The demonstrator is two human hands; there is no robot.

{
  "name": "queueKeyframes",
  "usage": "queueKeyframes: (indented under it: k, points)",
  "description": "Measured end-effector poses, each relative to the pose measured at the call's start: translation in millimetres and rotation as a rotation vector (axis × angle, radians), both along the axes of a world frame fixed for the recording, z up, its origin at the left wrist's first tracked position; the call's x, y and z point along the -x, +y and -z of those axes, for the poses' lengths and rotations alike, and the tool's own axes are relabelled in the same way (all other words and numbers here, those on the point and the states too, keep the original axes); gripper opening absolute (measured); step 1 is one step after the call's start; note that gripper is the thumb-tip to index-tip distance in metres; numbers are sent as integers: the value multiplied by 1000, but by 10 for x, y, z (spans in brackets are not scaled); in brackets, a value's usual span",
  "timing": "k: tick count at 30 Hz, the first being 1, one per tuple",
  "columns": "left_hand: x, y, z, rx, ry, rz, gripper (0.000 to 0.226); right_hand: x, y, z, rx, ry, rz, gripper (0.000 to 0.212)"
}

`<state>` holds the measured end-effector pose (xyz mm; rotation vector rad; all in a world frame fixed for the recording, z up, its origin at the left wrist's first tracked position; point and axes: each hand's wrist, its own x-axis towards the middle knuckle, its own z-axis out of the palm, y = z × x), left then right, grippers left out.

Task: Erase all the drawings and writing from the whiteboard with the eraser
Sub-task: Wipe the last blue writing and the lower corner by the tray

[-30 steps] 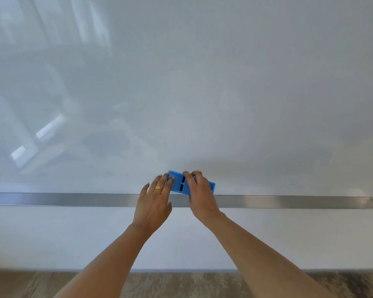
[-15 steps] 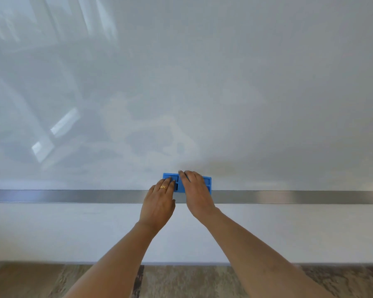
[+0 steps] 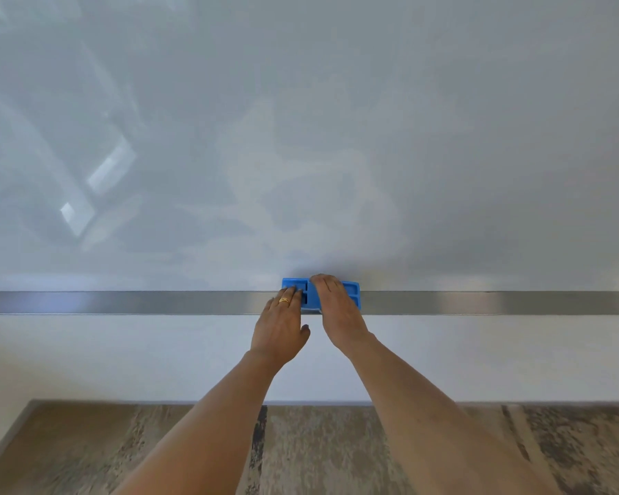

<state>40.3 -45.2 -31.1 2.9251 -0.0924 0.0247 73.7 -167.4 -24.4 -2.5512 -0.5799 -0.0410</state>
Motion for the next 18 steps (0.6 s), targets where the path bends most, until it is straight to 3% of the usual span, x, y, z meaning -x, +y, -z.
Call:
queueKeyframes:
  k: [18]
  points:
    - [-97,176,229,-91,151,17,67,-151,122,317,84,68,-38,57]
